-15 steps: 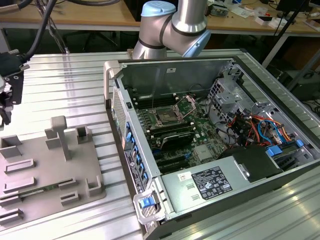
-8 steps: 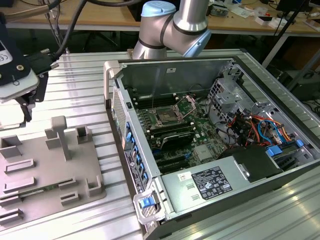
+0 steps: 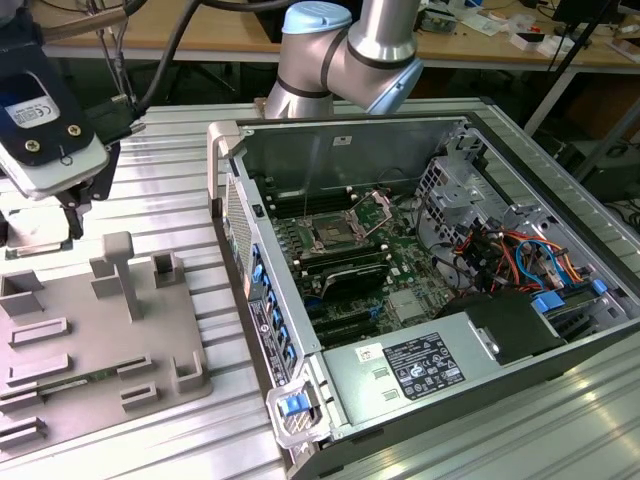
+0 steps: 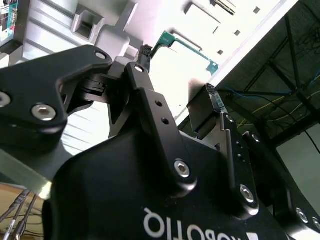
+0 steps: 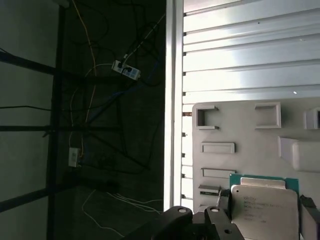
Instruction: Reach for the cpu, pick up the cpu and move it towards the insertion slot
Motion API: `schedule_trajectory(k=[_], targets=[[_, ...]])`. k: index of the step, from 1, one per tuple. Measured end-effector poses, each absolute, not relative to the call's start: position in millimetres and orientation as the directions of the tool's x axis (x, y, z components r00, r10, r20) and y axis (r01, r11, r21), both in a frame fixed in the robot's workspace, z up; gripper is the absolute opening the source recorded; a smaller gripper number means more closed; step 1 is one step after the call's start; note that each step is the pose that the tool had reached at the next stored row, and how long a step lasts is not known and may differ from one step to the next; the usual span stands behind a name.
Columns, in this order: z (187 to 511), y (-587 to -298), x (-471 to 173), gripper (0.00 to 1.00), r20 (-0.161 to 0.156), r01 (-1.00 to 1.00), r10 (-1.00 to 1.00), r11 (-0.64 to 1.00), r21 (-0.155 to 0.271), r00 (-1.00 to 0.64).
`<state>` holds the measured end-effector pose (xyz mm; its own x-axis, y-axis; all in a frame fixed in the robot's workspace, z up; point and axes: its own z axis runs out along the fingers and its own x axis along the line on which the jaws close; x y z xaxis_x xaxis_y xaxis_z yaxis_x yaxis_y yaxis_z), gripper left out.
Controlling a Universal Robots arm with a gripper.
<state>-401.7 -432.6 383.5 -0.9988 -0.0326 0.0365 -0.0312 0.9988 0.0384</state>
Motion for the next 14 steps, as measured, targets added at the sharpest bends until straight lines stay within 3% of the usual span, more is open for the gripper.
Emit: schedule_trajectory(k=[14], targets=[[391, -433, -382, 0.55, 0.036, -0.031, -0.033, 0.999, 0.039, -0.999]])
